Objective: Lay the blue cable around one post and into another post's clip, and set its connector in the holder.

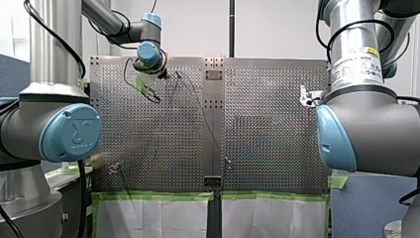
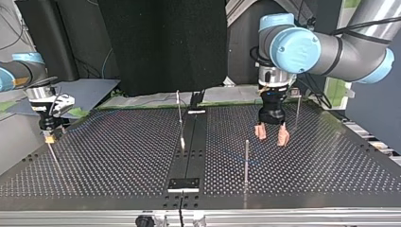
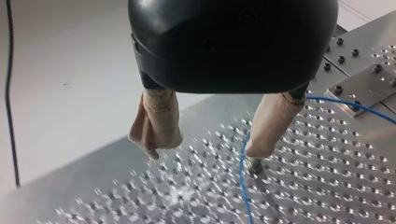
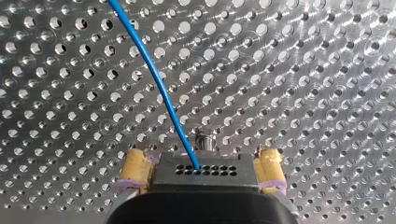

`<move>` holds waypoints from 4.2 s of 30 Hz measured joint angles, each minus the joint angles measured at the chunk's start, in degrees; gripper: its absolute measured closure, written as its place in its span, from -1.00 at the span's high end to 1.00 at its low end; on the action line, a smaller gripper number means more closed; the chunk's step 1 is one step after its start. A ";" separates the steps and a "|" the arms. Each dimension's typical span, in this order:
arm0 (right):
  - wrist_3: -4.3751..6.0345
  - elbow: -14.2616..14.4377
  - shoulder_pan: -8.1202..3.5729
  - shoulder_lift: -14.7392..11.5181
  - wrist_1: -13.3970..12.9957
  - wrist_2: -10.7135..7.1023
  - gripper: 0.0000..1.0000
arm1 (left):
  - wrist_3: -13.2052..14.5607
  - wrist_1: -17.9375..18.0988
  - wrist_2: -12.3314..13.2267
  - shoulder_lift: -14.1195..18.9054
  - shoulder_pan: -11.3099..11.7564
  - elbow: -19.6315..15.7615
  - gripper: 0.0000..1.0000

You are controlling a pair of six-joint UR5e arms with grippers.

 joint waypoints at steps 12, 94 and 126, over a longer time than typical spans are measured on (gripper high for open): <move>-0.11 0.00 -0.06 0.00 -0.24 0.00 1.00 | 5.79 -5.78 -5.58 2.59 -3.24 1.04 1.00; -0.34 -0.05 -0.02 -0.07 -0.05 -0.03 1.00 | 44.49 -21.30 -3.48 0.85 -8.38 14.29 1.00; -0.31 -0.24 -0.02 -0.08 0.18 -0.04 1.00 | 53.32 -21.26 -4.68 0.86 -7.53 14.27 1.00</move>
